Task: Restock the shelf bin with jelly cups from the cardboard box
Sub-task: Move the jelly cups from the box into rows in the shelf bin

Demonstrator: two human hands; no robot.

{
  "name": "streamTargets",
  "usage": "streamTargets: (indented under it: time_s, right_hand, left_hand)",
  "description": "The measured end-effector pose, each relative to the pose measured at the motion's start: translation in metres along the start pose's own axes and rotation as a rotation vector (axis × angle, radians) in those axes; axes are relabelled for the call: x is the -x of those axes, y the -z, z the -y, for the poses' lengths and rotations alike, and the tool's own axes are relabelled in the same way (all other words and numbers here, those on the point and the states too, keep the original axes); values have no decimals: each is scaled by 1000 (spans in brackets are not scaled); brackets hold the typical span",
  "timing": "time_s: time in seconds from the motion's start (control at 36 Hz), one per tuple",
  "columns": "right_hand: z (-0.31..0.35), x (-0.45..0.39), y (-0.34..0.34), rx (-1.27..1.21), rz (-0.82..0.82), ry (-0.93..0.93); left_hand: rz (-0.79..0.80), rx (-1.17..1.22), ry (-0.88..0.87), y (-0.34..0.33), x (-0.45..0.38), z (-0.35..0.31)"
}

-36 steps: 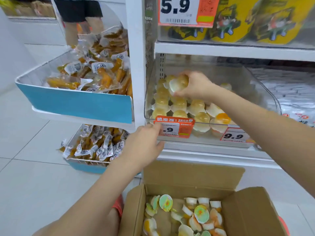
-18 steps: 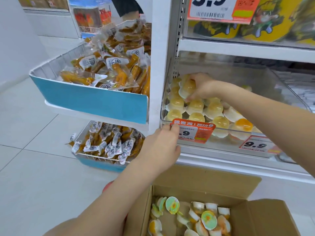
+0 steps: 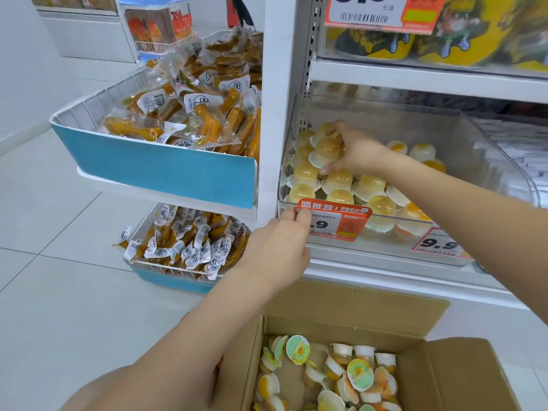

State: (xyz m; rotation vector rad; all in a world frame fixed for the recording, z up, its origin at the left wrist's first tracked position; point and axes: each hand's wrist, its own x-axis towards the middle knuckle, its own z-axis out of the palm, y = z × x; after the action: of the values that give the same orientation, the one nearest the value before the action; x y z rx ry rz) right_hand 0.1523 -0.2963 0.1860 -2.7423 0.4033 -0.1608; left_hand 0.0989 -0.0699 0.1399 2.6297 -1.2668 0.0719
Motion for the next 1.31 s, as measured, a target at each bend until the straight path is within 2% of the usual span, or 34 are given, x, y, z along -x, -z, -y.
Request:
streamTargets:
  time_s: [0.08, 0.22, 0.31, 0.39, 0.44, 0.53, 0.61, 0.78, 0.86, 0.94, 1.11, 1.19, 1.31]
  right_hand:
    - [-3, 22, 9, -93, -95, -4]
    - [-14, 105, 22, -270, -363, 61]
    - [-22, 169, 11, -374, -421, 111]
    - [-40, 225, -19, -396, -410, 112]
    - [-56, 255, -50, -386, -313, 72]
    - [-84, 289, -105, -347, -37, -32]
    - [-115, 314, -159, -319, 233, -136]
    - [-155, 341, -240, -226, 520, -259]
    - [-161, 347, -268, -226, 625, -296]
    - [-159, 346, -287, -133, 682, -242]
    - [-153, 333, -306, 137, 753, 59]
    - [-149, 328, -311, 179, 753, 161]
    - [-149, 332, -312, 77, 881, 56]
  left_hand:
    - [1, -19, 5, -1, 3, 2]
    - [93, -49, 11, -9, 15, 2]
    - [142, -11, 35, -29, 26, -5]
    - [239, 138, 79, -68, 45, -15]
    - [359, 180, 51, -101, 59, -15]
    - [511, 222, 44, -149, 79, -11]
    - [586, 306, 103, -192, 97, -13]
    - [798, 291, 108, -264, 131, -9]
    - [898, 246, 99, -284, 141, -4]
    - [970, 219, 73, -303, 148, -1]
    - [1073, 81, -73, -332, 153, 0]
    - [1085, -18, -139, -341, 153, -1]
    - [1034, -143, -242, -344, 154, -5]
